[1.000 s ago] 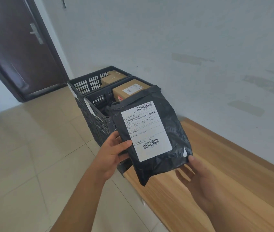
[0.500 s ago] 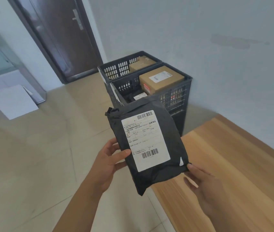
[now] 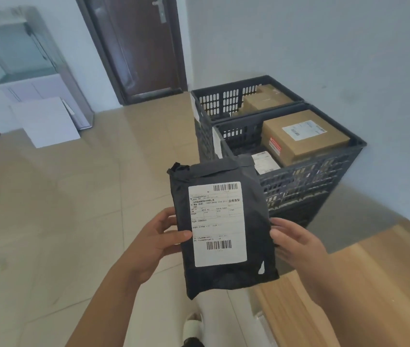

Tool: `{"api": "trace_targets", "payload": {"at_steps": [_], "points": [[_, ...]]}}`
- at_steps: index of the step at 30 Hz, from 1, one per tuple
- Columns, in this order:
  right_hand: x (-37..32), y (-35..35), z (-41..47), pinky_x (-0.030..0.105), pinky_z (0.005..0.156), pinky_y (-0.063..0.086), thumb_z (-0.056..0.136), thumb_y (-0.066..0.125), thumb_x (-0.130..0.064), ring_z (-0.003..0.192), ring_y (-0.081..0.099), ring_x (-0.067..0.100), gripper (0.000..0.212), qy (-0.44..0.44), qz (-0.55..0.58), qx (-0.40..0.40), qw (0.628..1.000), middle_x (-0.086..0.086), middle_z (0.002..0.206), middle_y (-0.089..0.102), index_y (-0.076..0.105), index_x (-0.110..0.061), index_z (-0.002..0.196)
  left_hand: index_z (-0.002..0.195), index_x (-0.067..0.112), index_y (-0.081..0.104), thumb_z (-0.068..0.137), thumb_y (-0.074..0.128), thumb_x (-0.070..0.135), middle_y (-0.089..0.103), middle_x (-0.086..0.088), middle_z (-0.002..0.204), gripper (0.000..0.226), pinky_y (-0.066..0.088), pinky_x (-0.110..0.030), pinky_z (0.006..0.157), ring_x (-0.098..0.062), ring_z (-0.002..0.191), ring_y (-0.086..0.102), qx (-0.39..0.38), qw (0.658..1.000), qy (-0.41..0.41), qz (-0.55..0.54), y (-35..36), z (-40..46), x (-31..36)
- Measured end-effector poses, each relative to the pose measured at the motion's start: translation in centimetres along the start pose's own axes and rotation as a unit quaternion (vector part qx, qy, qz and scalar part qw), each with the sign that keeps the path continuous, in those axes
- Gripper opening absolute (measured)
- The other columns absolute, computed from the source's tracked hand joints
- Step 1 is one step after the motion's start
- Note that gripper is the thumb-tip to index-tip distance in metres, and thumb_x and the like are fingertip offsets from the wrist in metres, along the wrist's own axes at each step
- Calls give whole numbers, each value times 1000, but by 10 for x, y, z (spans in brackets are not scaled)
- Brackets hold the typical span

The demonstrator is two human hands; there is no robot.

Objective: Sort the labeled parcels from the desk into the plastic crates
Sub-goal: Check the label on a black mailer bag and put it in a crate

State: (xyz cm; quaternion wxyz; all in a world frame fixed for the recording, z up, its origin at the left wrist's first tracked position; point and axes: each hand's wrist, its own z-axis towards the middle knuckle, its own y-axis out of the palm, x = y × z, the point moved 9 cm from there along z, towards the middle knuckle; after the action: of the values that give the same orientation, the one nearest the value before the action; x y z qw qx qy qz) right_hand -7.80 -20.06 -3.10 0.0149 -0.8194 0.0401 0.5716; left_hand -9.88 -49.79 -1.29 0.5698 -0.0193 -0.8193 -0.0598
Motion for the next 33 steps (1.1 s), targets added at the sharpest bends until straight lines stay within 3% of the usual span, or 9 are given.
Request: {"api": "trace_targets", "payload": {"at_steps": [4, 8, 11, 18, 21, 24, 29, 33], "points": [[-49, 70, 60, 44, 99, 54, 93, 71, -24, 107, 73, 23, 25, -10, 13, 15, 1000, 1, 110, 79, 75, -15, 116, 131, 19, 62, 78, 83, 7, 73, -5, 125, 59, 59, -43, 92, -30, 112, 72, -42, 999, -5, 12, -58, 45, 20], [-82, 115, 109, 29, 76, 55, 93, 71, -7, 83, 75, 17, 8, -23, 38, 67, 997, 8, 92, 80, 77, -4, 97, 132, 22, 62, 70, 85, 20, 72, -5, 127, 66, 58, -44, 93, -30, 113, 72, -65, 998, -1, 26, -110, 99, 44], [-90, 134, 140, 20, 63, 57, 92, 71, -3, 73, 75, 14, 5, -15, 54, 86, 995, 9, 86, 79, 75, -1, 94, 131, 25, 63, 70, 85, 22, 72, -4, 127, 65, 57, -47, 96, -30, 113, 72, -78, 996, 1, 37, -133, 140, 54], [-99, 168, 229, 26, 72, 56, 92, 70, -3, 77, 75, 16, 1, 12, 80, 81, 993, 6, 86, 78, 71, -3, 91, 133, 25, 61, 65, 88, 30, 72, -2, 130, 74, 53, -56, 103, -30, 117, 70, -94, 994, -24, 54, -169, 239, 68], [-109, 189, 286, 35, 85, 55, 95, 68, -10, 97, 76, 20, 17, 18, 91, 47, 995, 3, 106, 80, 74, -11, 111, 136, 24, 60, 63, 88, 31, 71, -2, 131, 78, 53, -56, 104, -31, 118, 69, -94, 993, -26, 60, -184, 293, 83], [-130, 202, 351, 34, 86, 53, 98, 63, -12, 101, 76, 18, 23, 10, 107, 35, 994, 2, 112, 79, 74, -12, 118, 137, 26, 60, 65, 87, 27, 69, -4, 134, 76, 53, -54, 104, -33, 120, 68, -112, 990, -35, 79, -194, 351, 105], [-159, 201, 453, 39, 90, 54, 97, 66, -13, 98, 76, 23, 18, 31, 153, 79, 985, 8, 106, 80, 77, -6, 109, 134, 27, 63, 67, 88, 26, 69, -3, 135, 72, 51, -54, 106, -33, 122, 66, -143, 981, -62, 118, -200, 449, 151], [-187, 194, 517, 37, 83, 56, 94, 69, -8, 89, 76, 23, 11, 25, 186, 125, 974, 10, 99, 79, 76, -2, 99, 126, 34, 68, 67, 88, 27, 70, -2, 132, 63, 54, -53, 101, -32, 118, 68, -140, 979, -57, 134, -200, 516, 182]]}}
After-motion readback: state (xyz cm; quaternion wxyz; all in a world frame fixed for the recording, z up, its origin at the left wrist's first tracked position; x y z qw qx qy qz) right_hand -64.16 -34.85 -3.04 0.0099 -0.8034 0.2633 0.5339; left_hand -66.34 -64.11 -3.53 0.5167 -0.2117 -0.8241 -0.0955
